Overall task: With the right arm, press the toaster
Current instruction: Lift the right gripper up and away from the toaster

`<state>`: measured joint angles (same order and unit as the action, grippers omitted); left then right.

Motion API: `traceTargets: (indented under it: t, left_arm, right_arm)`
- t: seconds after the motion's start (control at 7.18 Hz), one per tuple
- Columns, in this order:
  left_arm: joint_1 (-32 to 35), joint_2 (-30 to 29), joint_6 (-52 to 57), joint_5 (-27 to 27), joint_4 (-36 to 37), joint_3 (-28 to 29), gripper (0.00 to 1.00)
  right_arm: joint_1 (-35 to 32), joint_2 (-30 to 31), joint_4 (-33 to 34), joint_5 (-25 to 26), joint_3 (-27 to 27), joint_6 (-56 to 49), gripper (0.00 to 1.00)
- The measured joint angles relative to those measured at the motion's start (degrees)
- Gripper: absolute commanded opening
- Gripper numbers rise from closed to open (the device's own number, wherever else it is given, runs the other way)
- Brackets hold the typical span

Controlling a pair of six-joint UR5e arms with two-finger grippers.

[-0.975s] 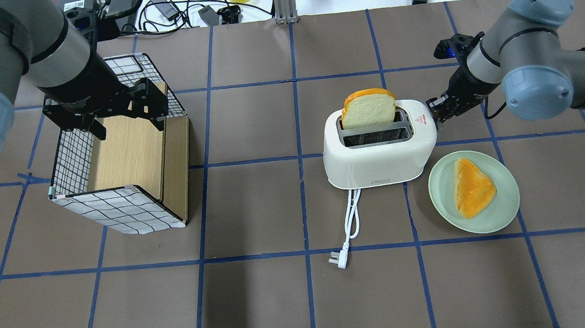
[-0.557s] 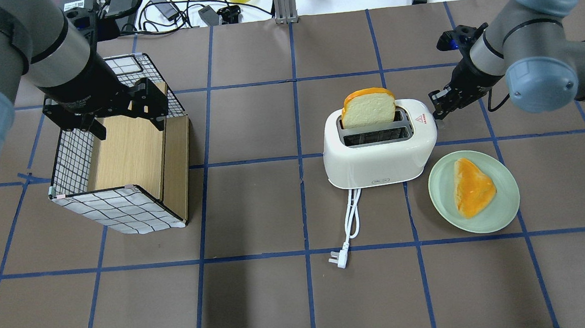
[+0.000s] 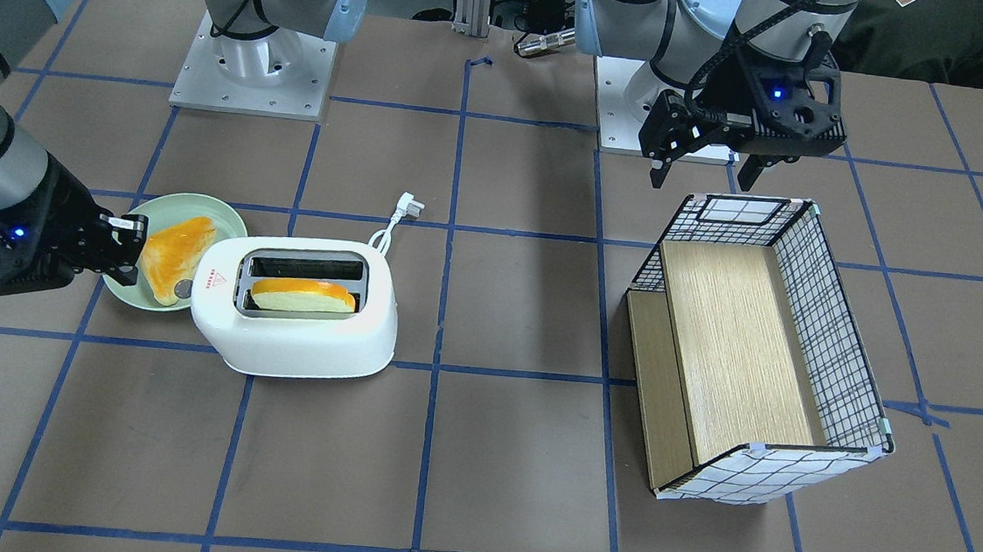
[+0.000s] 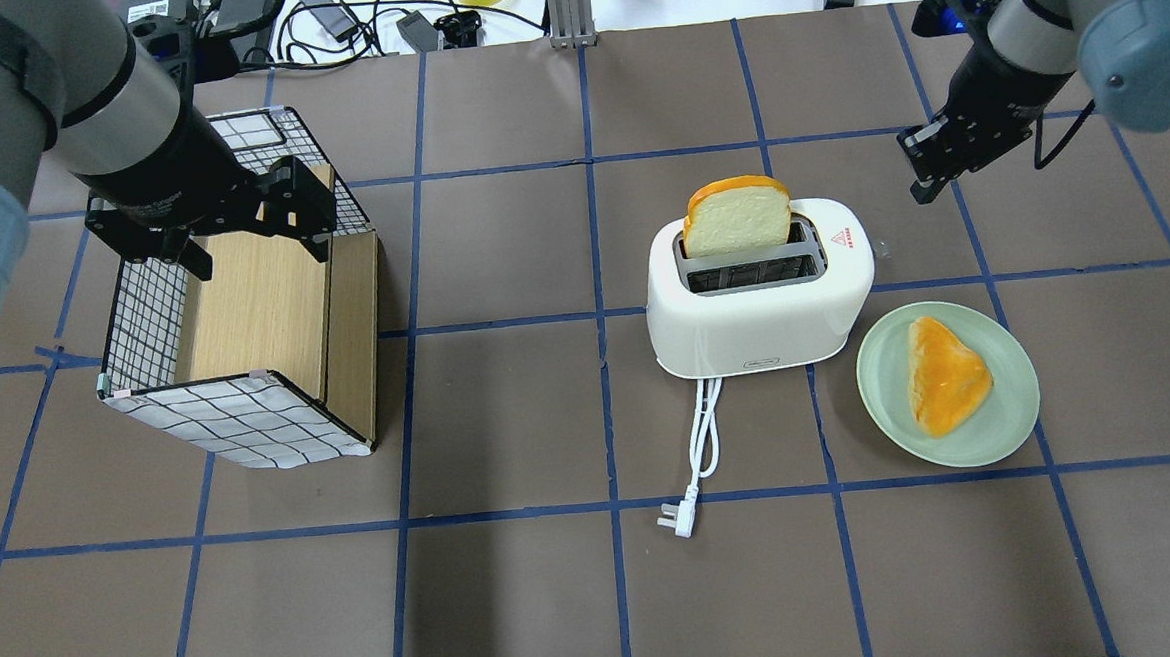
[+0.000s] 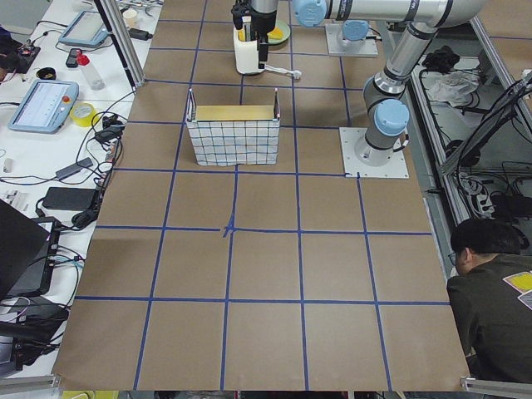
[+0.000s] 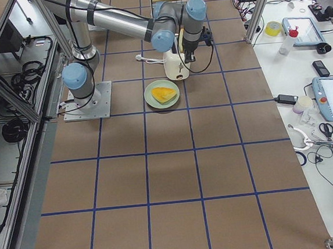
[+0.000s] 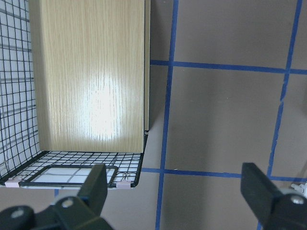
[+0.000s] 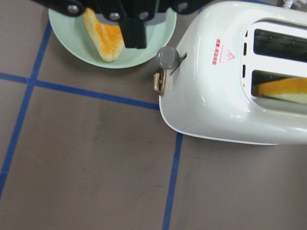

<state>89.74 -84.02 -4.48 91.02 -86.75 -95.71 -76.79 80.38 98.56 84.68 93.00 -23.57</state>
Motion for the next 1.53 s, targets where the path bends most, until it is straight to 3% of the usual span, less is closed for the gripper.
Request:
traceTargets:
  t: [0.28, 0.7, 1.11, 1.25, 1.39, 1.53]
  left_arm:
    - [0.0, 0.0, 0.0, 0.0, 0.0, 0.0, 1.00]
    - [0.0, 0.0, 0.0, 0.0, 0.0, 0.0, 1.00]
    - [0.0, 0.0, 0.0, 0.0, 0.0, 0.0, 1.00]
    - [0.0, 0.0, 0.0, 0.0, 0.0, 0.0, 1.00]
    - [0.0, 0.0, 0.0, 0.0, 0.0, 0.0, 1.00]
    - [0.0, 0.0, 0.0, 0.0, 0.0, 0.0, 1.00]
  right_arm:
    - [-0.1, 3.3, -6.0, 3.6, -3.9, 2.8, 0.00]
    - [-0.9, 8.9, -12.8, 4.8, -6.4, 10.0, 0.00]
    - [-8.2, 9.5, -14.4, 6.7, -7.7, 20.4, 0.00]
    - [-10.9, 9.2, -14.0, 7.2, -7.8, 24.4, 0.31]
    - [-12.3, 8.9, -13.4, 7.4, -7.9, 26.3, 0.99]
    - [-12.8, 8.6, -12.0, 7.4, -7.9, 25.7, 1.00]
